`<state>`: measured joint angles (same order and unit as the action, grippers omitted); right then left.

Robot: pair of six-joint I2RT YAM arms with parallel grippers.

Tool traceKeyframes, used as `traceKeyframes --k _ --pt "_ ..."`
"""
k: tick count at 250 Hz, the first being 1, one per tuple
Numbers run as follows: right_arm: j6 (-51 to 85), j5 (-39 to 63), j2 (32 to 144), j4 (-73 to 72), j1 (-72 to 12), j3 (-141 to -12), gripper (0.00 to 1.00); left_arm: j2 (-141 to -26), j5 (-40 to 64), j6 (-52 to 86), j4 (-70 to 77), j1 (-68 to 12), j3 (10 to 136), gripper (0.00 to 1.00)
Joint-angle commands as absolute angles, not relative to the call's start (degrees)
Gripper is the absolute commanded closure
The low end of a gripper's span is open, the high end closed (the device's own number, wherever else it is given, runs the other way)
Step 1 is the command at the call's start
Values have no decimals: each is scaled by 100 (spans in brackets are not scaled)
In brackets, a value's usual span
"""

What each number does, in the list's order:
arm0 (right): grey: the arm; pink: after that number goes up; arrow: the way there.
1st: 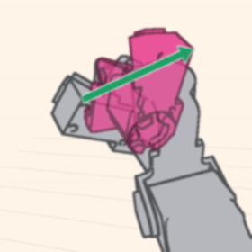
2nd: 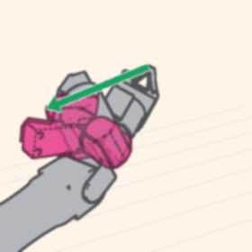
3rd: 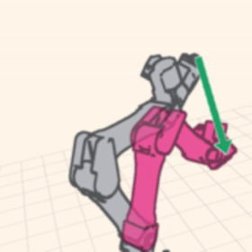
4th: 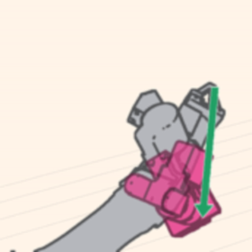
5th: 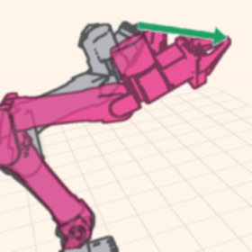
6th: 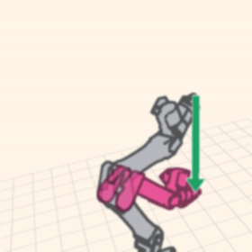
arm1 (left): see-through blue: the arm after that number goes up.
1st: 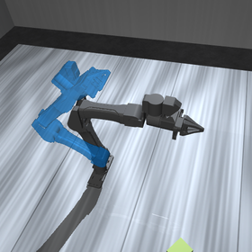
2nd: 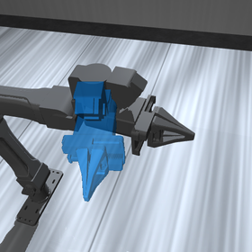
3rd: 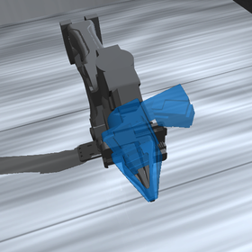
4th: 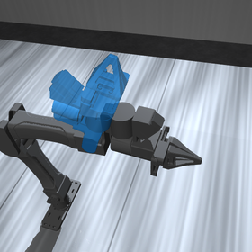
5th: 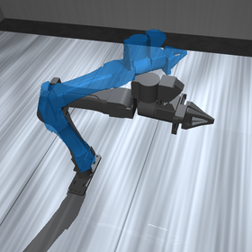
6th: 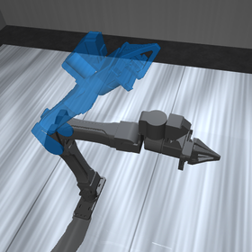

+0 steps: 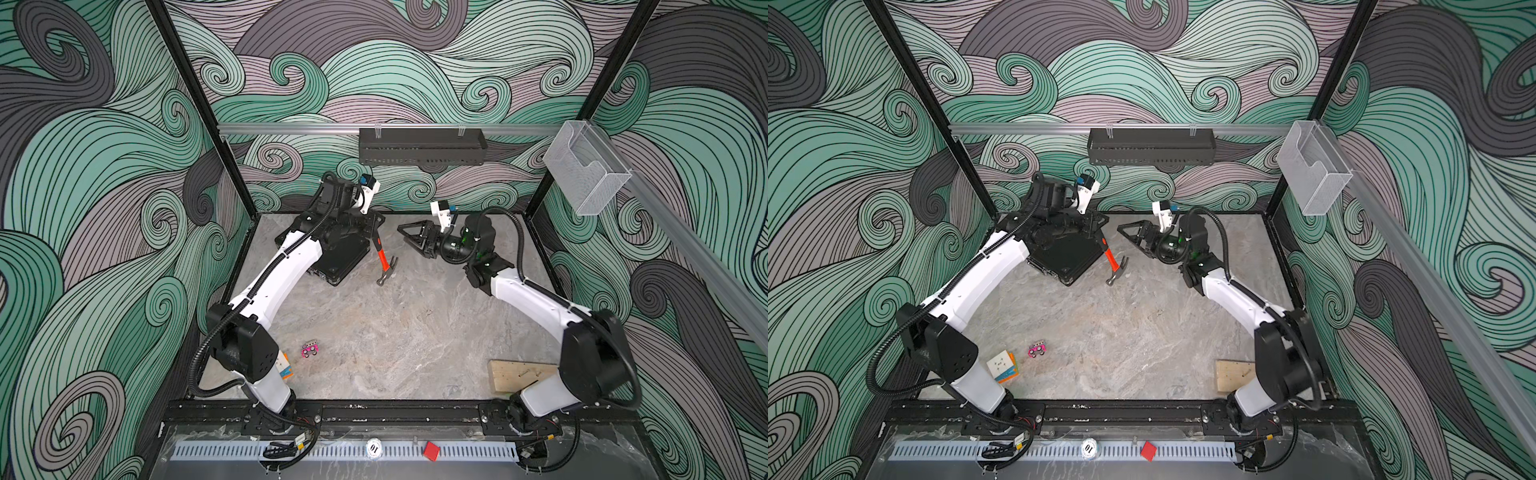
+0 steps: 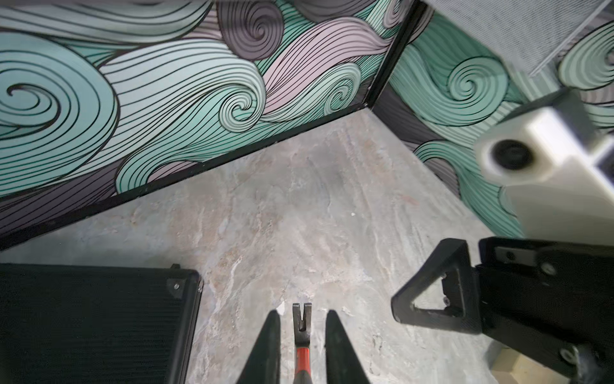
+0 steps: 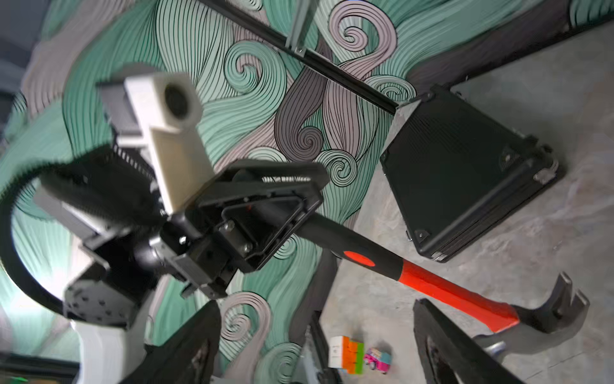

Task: Use a claw hammer to pull out a nail
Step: Pick up the hammer at the center of the board.

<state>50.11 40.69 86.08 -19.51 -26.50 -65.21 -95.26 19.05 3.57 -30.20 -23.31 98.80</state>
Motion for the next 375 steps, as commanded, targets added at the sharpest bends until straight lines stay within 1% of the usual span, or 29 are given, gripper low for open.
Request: traceKeyframes --k 1,17,43,68,130,165,189,219,239,250,252,266,286,297,306,333,351,375 --pt "2316 3848 8186 -22 -2768 -6554 8 -9332 2990 425 -3144 -2158 10233 100" --pt "2038 3837 8126 44 -2776 -6592 7 -9299 3279 511 -3167 -2093 10327 100" --pt "1821 3979 8229 276 -2787 -6788 10 -9299 3559 562 -3392 -2031 10600 100" --pt "1784 3987 8347 209 -2832 -6855 12 -9282 3805 522 -3502 -2022 10731 100" --pt "1723 4159 8573 146 -2987 -7199 15 -9320 4065 387 -3748 -2026 10819 100" --pt "1741 4024 8601 257 -2997 -7315 17 -9330 4113 305 -3787 -2030 10769 100" --pt "1577 3392 8489 864 -2987 -7352 18 -9352 4047 212 -3826 -2030 10660 100" --pt "1776 1690 8071 1601 -2949 -7089 17 -9385 3696 128 -3684 -2131 10437 100" --pt "2334 396 7645 2222 -2840 -6843 14 -9495 3629 170 -3690 -2172 10435 100" --pt "2752 -258 7335 2615 -2743 -6670 10 -9542 3525 139 -3681 -2222 10400 100" --pt "2835 -374 7272 2682 -2725 -6629 10 -9555 3507 140 -3673 -2230 10392 100" --pt "3387 -1027 6789 3156 -2535 -6313 10 -9603 3482 196 -3562 -2280 10316 100" --pt "4197 -2069 6082 3978 -2222 -5855 7 -9663 3480 372 -3334 -2335 10223 100" --pt "4553 -2506 5736 4462 -2034 -5663 3 -9693 3515 423 -3242 -2362 10191 100" --pt "4720 -2720 5463 4742 -1880 -5512 0 -9723 3522 439 -3202 -2398 10178 100" --pt "4928 -3056 4923 5355 -1400 -5275 0 -9840 3610 404 -3128 -2486 10161 100" --pt "4940 -3127 4857 5656 -946 -5185 0 -9893 3654 369 -3119 -2529 10169 100" --pt "4816 -2887 4983 5730 -234 -5014 0 -9930 3665 338 -3050 -2588 10118 100"
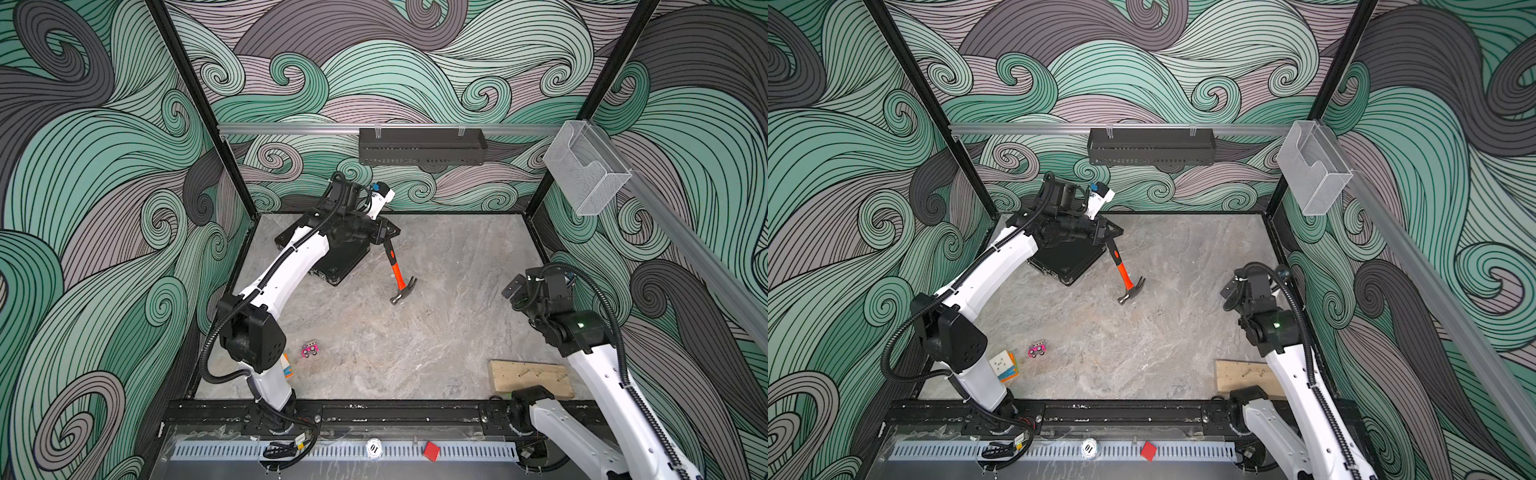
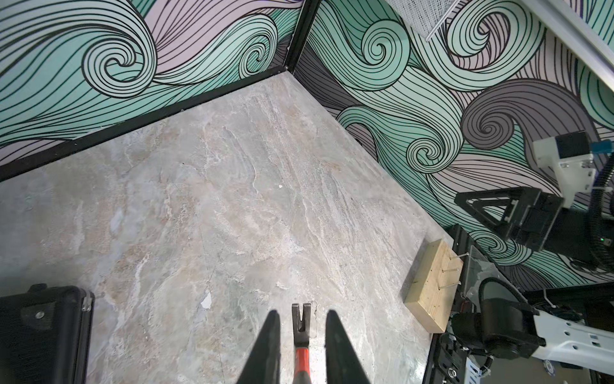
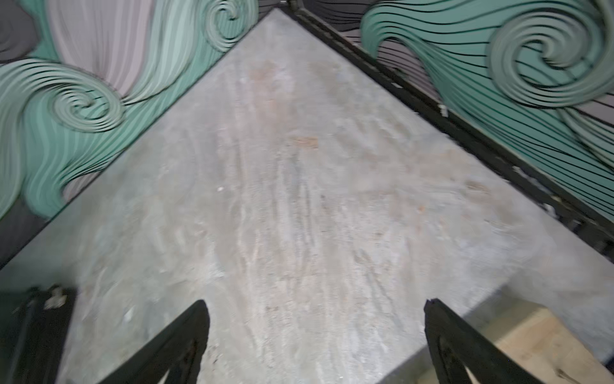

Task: Use a claw hammer to pull out a nail
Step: Pick up the hammer at the center of the board, then move the mounting plate to the center of the board.

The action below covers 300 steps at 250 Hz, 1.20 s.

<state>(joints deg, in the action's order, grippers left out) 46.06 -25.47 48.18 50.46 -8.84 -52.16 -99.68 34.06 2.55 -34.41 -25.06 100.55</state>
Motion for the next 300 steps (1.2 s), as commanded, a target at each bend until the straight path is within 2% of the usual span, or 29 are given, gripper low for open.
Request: traceKeyframes --k 1,37,73,99,127,155,189,300 --pt "4816 -2885 4988 5739 -205 -5012 0 -9926 3665 341 -3046 -2591 10113 100" --pt "5000 -2478 5029 5941 944 -4683 0 -9893 3692 342 -2917 -2602 10014 100" --pt "4654 -1521 5064 5870 2479 -4435 0 -9852 3666 295 -2688 -2601 9873 100" --pt "4339 -1555 5275 5924 3240 -4483 0 -9823 3652 281 -2495 -2595 9737 100" --pt "4221 -1004 5551 5896 3970 -4484 0 -9790 3639 303 -2335 -2600 9595 100" --pt "4170 -726 6114 6009 4250 -4590 0 -9745 3597 341 -2229 -2593 9469 100" --pt "4317 -1196 6600 6219 4407 -4713 0 -9699 3555 351 -2181 -2593 9363 100" --pt "4230 -618 7097 5837 5039 -4255 0 -9671 3498 392 -2109 -2593 9229 100"
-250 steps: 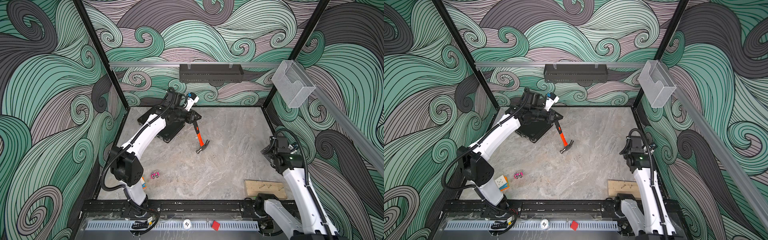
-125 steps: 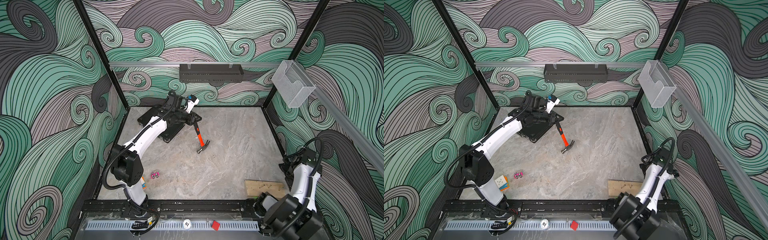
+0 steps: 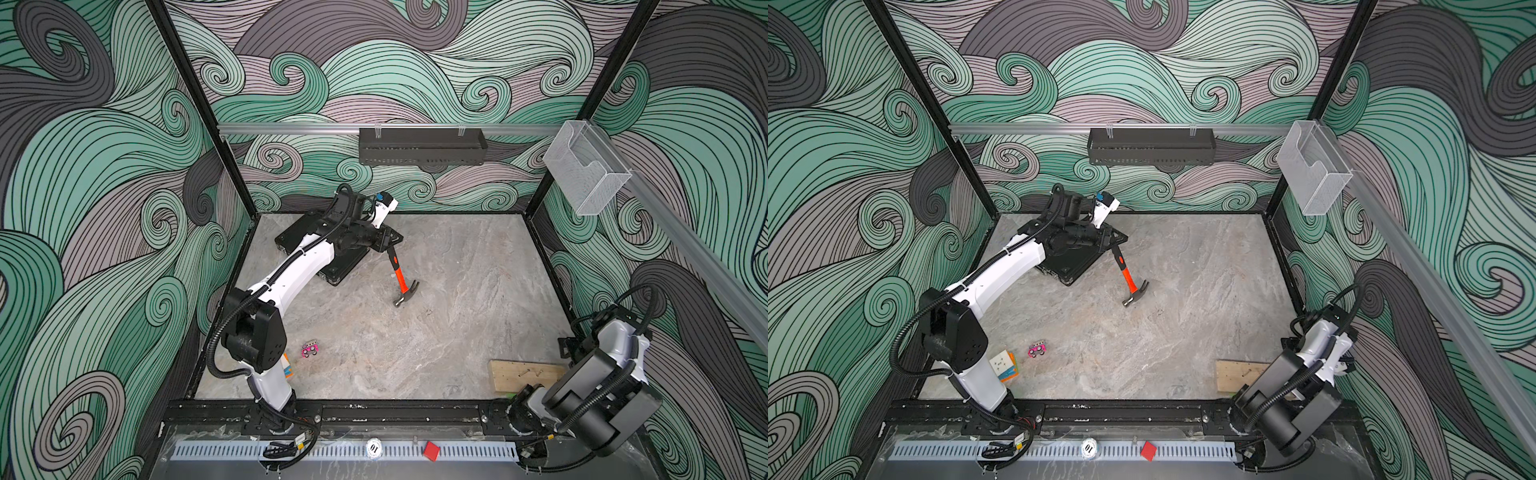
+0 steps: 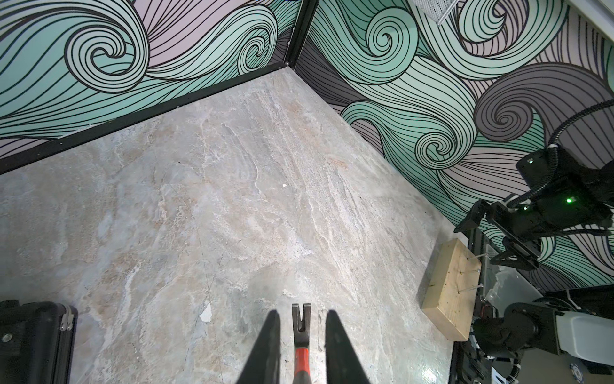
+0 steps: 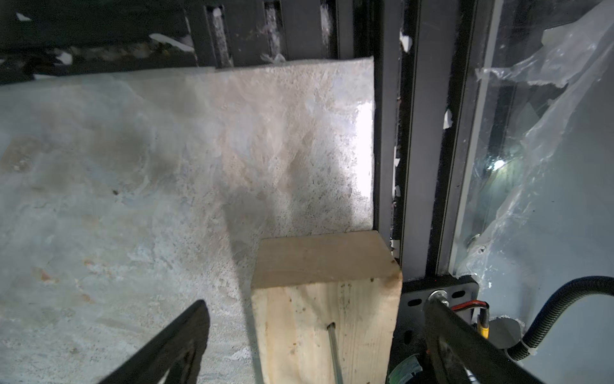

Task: Use a claw hammer to pull out a nail
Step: Move the mounting plate to the center of the board.

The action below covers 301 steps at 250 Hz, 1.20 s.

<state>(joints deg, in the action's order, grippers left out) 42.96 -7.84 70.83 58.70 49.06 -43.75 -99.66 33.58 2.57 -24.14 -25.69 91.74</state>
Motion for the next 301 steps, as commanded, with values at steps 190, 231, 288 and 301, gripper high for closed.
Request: traceKeyframes --k 190,231,288,301 --pt "5147 1120 6741 4346 4719 -3286 0 -9704 3582 396 -2048 -2593 9220 100" --pt "6145 1034 6903 3927 3359 -3451 0 -9708 3553 398 -2049 -2592 9215 100" --pt "6986 844 7662 3109 1562 -4077 0 -9681 3437 398 -2088 -2593 9213 100" --pt "6965 848 7981 3079 1186 -4388 0 -9674 3421 403 -2083 -2592 9220 100"
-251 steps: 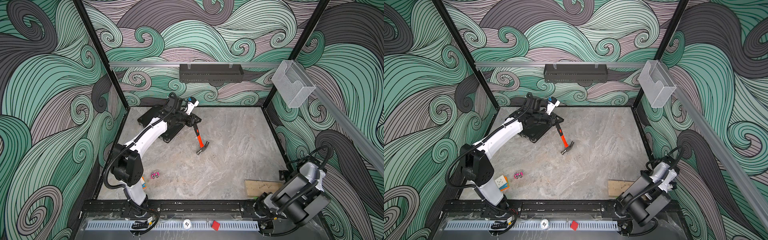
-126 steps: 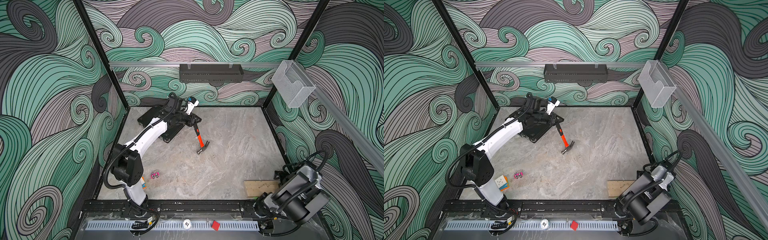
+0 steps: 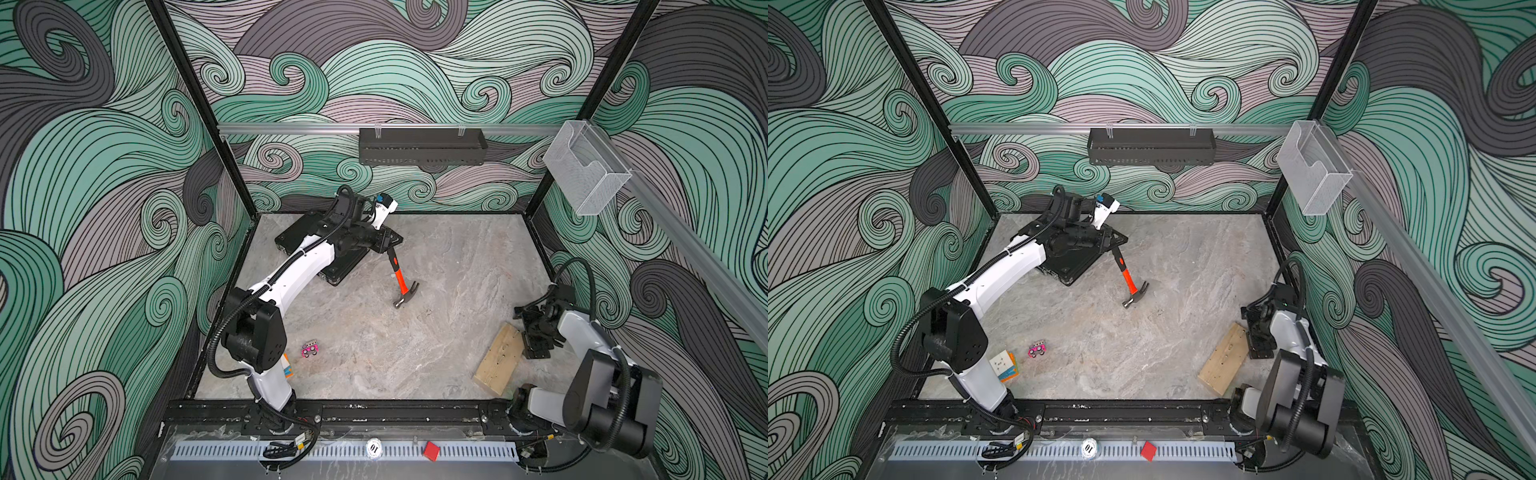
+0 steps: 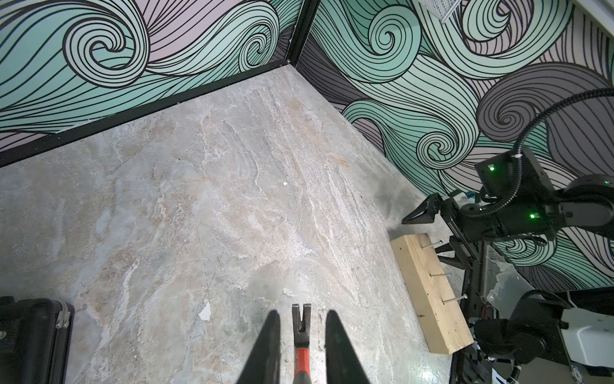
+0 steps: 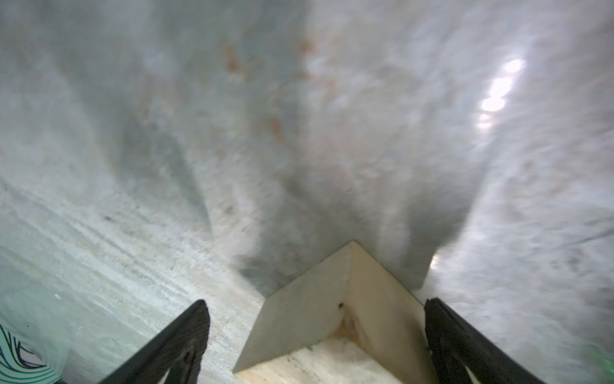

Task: Use a claw hammer to pull out a nail
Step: Move the mounting plate to the center of the board.

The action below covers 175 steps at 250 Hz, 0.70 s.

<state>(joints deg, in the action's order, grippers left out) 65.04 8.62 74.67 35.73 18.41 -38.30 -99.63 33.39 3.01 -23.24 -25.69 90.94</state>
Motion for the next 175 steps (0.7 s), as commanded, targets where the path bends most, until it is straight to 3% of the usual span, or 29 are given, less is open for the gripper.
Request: traceKeyframes --k 1,40,94,175 --pt "6963 846 8003 3073 1155 -4409 0 -9675 3420 404 -2083 -2592 9220 100" --pt "6573 477 8524 3426 609 -5277 0 -9605 3410 431 -2133 -2593 9212 100" --pt "5384 -727 8109 4737 670 -5834 0 -9567 3425 484 -2162 -2593 9221 100" --pt "4905 331 7055 4715 1095 -4679 0 -9592 3482 496 -2215 -2595 9294 100"
